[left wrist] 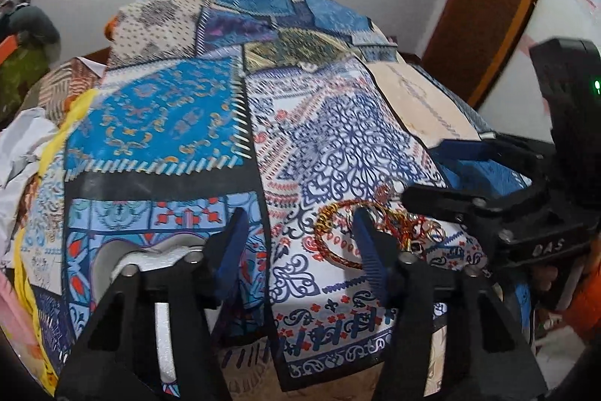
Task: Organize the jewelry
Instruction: 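Grasp a gold bracelet with the left gripper while the right gripper grasps a silver ring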
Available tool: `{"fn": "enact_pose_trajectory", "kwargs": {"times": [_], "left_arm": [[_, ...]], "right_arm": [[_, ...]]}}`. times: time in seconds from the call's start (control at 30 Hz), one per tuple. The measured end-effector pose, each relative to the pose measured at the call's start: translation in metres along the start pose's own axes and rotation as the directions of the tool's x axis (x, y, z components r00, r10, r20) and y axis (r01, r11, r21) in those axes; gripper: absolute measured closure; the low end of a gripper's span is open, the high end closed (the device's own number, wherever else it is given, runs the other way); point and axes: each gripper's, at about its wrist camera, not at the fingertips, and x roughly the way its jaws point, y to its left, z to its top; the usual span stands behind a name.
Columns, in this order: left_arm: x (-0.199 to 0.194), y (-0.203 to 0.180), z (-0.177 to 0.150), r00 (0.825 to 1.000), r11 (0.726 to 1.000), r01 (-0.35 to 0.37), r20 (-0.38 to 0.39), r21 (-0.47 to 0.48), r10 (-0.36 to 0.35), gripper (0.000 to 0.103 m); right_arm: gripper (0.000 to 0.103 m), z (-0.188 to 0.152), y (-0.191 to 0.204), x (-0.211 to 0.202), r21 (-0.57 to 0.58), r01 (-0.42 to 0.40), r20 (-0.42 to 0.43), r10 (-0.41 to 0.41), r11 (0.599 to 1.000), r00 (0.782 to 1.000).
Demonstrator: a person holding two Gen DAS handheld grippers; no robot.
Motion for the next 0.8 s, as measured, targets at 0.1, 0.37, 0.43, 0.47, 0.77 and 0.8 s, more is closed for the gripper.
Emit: {"fn": "enact_pose_trajectory", "kwargs": {"times": [0.1,0.37,0.43,0.47,0.77,0.8], "left_arm": [[0.007,-0.002,-0.002,0.999,1.0,0.018,-0.03,0.011,-0.017,0.063],[0.016,0.001,-0.006,0.997,0.999,0.051,-0.054,-0.004,-0.051,0.073],[0.018,0.003,-0.006,0.997,0.998,0.061,-0.056,-0.015,-0.062,0.074],[0.018,0.004,-0.006,0.996,0.998,0.067,-0.058,-0.02,-0.068,0.076],[0.009,0.004,-0.006,0.998,0.998,0.049,-0.028,-0.029,-0.05,0.093],[0.007,0.004,-0.006,0.998,0.998,0.049,-0.024,-0.031,-0.05,0.093]], "right_arm": [[0.026,0.001,0.001,0.006,-0.013,-0.017,-0.035,0.017,1.0,0.999],[0.053,0.005,0.011,0.017,-0.082,0.001,-0.074,-0.007,0.997,0.997],[0.056,0.005,0.014,0.019,-0.103,0.01,-0.078,-0.018,0.995,0.997],[0.058,0.005,0.016,0.02,-0.111,0.014,-0.078,-0.023,0.994,0.997],[0.075,0.003,0.011,0.02,-0.074,0.006,-0.075,-0.012,0.997,0.997],[0.075,0.003,0.011,0.02,-0.071,0.007,-0.073,-0.013,0.997,0.997]]}}
